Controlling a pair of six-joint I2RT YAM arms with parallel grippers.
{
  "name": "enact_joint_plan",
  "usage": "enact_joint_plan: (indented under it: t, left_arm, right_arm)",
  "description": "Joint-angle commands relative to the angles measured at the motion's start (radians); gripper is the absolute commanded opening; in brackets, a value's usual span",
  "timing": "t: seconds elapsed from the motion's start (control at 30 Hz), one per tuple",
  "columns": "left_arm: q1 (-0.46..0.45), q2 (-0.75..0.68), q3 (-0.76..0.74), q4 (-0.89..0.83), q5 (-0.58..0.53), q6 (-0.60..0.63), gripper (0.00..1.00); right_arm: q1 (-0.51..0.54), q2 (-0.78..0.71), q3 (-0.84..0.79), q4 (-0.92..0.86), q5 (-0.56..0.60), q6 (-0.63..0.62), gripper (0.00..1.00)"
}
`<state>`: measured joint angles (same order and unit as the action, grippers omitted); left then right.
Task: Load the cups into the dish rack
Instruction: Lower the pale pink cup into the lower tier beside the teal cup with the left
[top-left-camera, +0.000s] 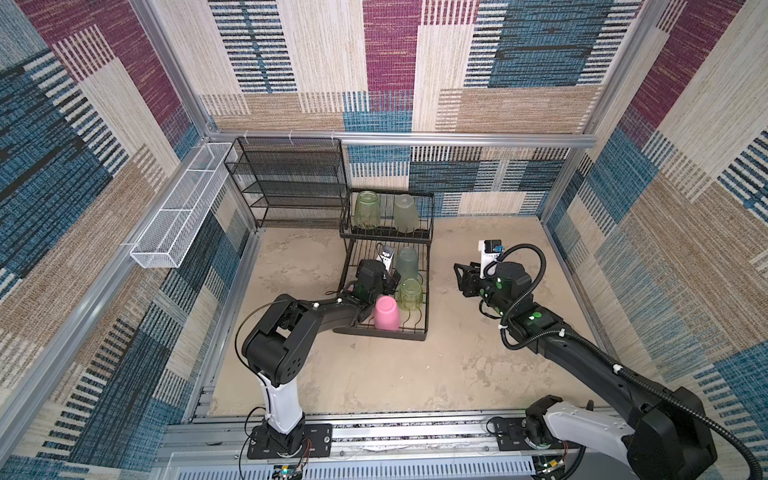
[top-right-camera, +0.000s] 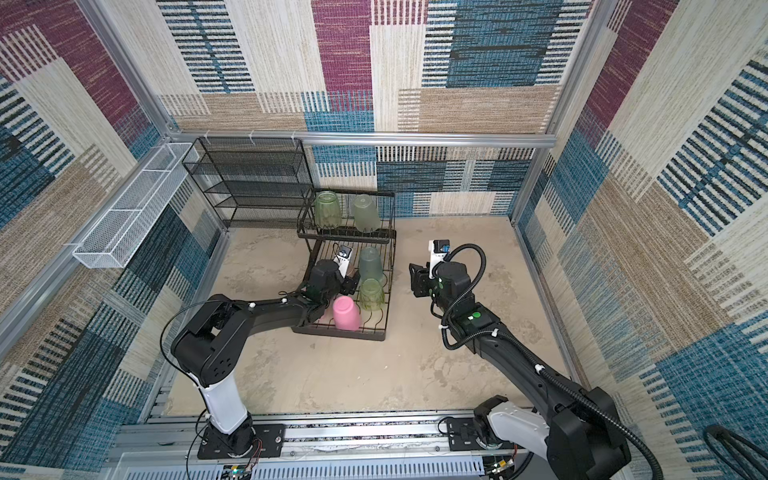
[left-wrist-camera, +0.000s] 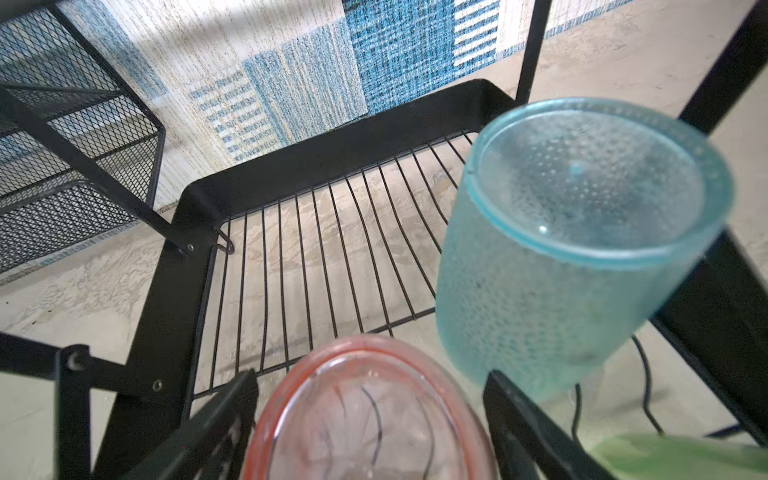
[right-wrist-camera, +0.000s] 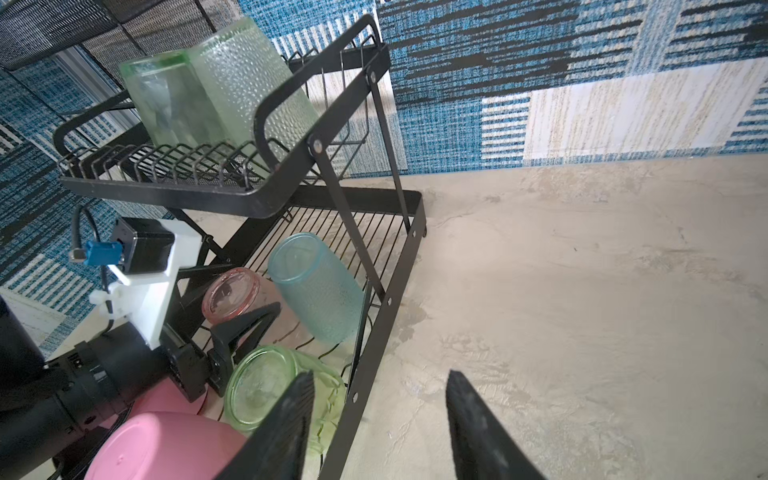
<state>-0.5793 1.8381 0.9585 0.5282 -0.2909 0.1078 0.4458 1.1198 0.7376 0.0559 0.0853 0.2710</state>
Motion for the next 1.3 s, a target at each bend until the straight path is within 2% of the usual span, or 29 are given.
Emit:
enact_joint_plan:
  t: [0.0, 1.27]
  left_arm:
    - [-0.005, -0.014, -0.011, 0.044, -0.027, 0.031, 0.88]
    - [-0.036, -0.144, -0.073, 0.119, -0.079, 0.080, 0.91]
  right_arm:
    - [0.001, 0.000, 0.001, 0.030, -0.011, -0.001, 0.54]
    - [-0.001, -0.065, 0.004, 0.025, -0.004, -0.007, 0.56]
